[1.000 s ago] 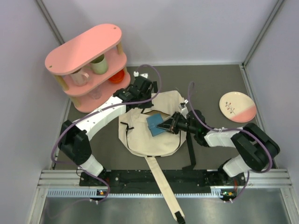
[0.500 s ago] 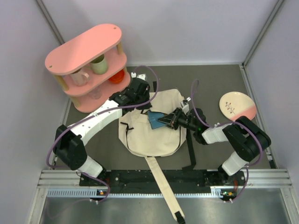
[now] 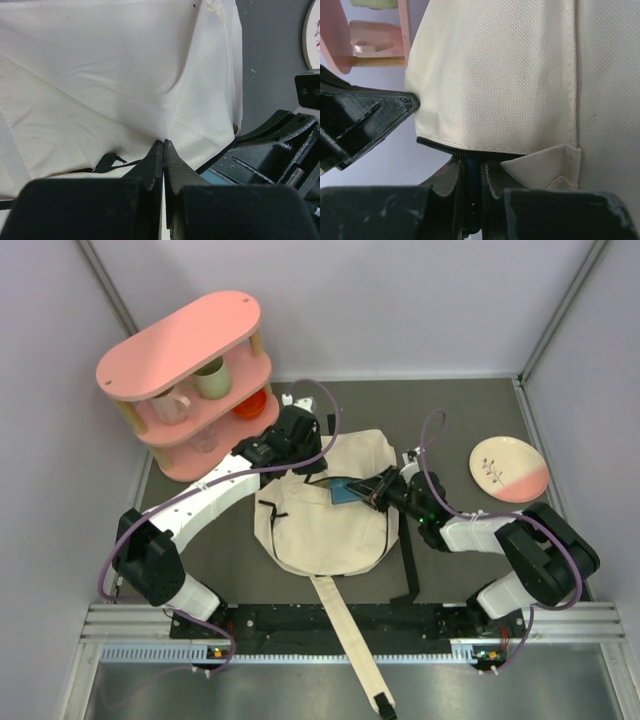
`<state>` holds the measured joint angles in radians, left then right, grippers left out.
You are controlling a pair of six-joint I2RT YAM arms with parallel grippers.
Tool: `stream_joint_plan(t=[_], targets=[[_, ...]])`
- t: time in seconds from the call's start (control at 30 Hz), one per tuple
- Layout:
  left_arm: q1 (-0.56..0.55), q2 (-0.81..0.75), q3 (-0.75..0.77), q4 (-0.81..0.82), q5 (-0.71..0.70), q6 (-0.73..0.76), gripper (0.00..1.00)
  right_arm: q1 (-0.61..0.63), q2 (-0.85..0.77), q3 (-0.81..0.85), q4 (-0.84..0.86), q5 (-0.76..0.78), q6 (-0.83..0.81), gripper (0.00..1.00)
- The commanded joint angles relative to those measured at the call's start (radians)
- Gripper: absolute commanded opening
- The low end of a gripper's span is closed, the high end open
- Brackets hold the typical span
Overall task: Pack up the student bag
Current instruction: Place the personal item in the student bag.
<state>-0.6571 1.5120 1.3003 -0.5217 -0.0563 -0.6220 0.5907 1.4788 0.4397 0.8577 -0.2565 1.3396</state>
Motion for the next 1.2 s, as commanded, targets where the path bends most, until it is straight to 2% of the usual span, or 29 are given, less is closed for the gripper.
stream_joint_plan(t=[0.0, 0.13, 0.2, 0.47, 0.67, 0.9, 1.03, 1.17], targets=[[0.001, -0.062, 0.011, 0.094, 0.077, -0.002, 0.00, 0.009, -0.009, 0.089, 0.006, 0.117, -0.057, 0.00], [0.001, -0.065, 0.010, 0.095, 0.084, -0.001, 0.00, 0.092, -0.026, 0.149, -0.109, 0.313, -0.065, 0.00], [0.002, -0.059, 0.016, 0.098, 0.087, 0.004, 0.00, 0.119, 0.000, 0.127, -0.016, 0.420, -0.046, 0.00], [0.020, -0.024, 0.053, 0.061, 0.145, 0.022, 0.00, 0.124, 0.182, 0.195, 0.128, 0.554, 0.015, 0.00], [0.030, -0.013, 0.053, 0.051, 0.202, 0.019, 0.00, 0.109, 0.143, 0.215, 0.066, 0.609, -0.034, 0.00], [0.030, 0.020, 0.059, 0.083, 0.332, -0.025, 0.00, -0.008, 0.017, 0.258, -0.209, 0.520, -0.118, 0.00], [0.030, 0.034, 0.059, 0.133, 0.406, -0.070, 0.00, -0.009, 0.015, 0.260, -0.209, 0.475, -0.125, 0.00], [0.030, 0.028, 0.048, 0.140, 0.382, -0.071, 0.00, 0.027, 0.096, 0.289, -0.126, 0.412, -0.089, 0.01]])
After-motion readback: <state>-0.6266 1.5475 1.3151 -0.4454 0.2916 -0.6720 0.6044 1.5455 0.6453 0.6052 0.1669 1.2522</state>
